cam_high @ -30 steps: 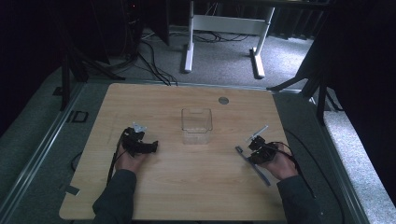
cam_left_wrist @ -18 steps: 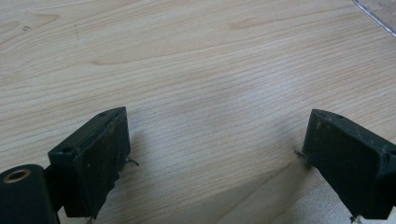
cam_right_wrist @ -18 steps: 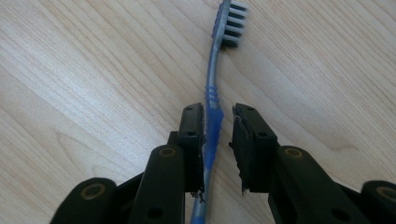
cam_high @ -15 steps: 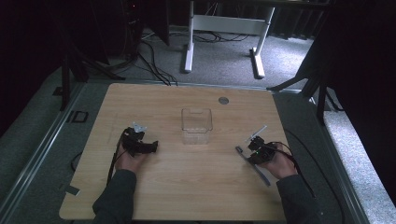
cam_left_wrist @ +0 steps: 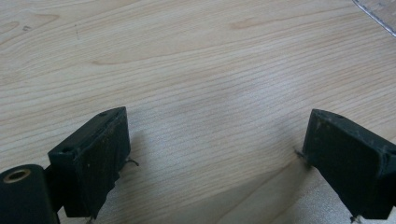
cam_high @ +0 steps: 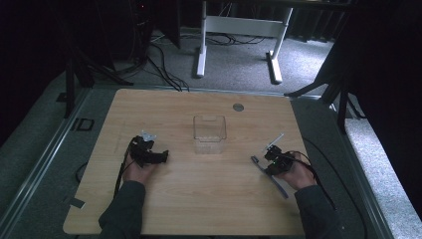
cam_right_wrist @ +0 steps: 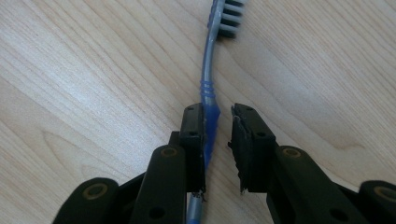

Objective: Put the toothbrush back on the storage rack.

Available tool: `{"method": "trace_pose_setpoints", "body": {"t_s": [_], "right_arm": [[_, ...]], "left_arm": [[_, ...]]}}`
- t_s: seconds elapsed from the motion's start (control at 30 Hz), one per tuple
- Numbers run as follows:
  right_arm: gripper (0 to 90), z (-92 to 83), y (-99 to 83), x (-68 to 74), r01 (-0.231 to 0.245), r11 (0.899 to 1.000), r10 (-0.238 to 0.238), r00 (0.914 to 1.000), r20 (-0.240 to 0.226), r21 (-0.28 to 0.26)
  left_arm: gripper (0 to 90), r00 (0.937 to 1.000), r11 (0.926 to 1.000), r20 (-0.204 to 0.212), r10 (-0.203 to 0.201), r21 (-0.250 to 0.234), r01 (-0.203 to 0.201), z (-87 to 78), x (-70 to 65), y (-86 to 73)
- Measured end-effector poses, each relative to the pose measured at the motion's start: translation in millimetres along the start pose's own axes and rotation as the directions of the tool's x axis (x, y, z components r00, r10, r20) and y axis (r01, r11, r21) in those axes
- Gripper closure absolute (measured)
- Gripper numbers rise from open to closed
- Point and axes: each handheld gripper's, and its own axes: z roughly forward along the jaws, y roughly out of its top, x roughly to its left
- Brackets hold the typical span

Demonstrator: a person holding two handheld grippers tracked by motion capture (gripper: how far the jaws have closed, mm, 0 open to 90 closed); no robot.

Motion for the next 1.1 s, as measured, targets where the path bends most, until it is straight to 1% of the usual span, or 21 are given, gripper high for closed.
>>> {"method": "trace_pose_setpoints", "body": {"t_s": [0.47,0.83,0.87,1.1], "right_arm": [[74.0,5.3,0.7,0.3,0.002,0.999,-0.001,0.9999,-0.017,0.036],[75.9,8.8,0.9,0.2,0.004,0.998,-0.002,0.9996,-0.029,0.065],[75.9,9.3,0.9,-0.3,0.009,0.998,-0.007,0.9996,-0.028,0.063],[77.4,11.3,0.9,-0.7,0.006,0.997,-0.004,0.9995,-0.030,0.071]], "left_arm": [[7.6,1.0000,1.0000,0.000,0.000,0.000,0.000,0.0,0.0,0.0],[7.6,1.0000,1.0000,0.000,0.000,0.000,0.000,0.0,0.0,0.0],[7.6,1.0000,1.0000,0.000,0.000,0.000,0.000,0.0,0.0,0.0],[7.6,1.0000,1.0000,0.000,0.000,0.000,0.000,0.0,0.0,0.0]]}}
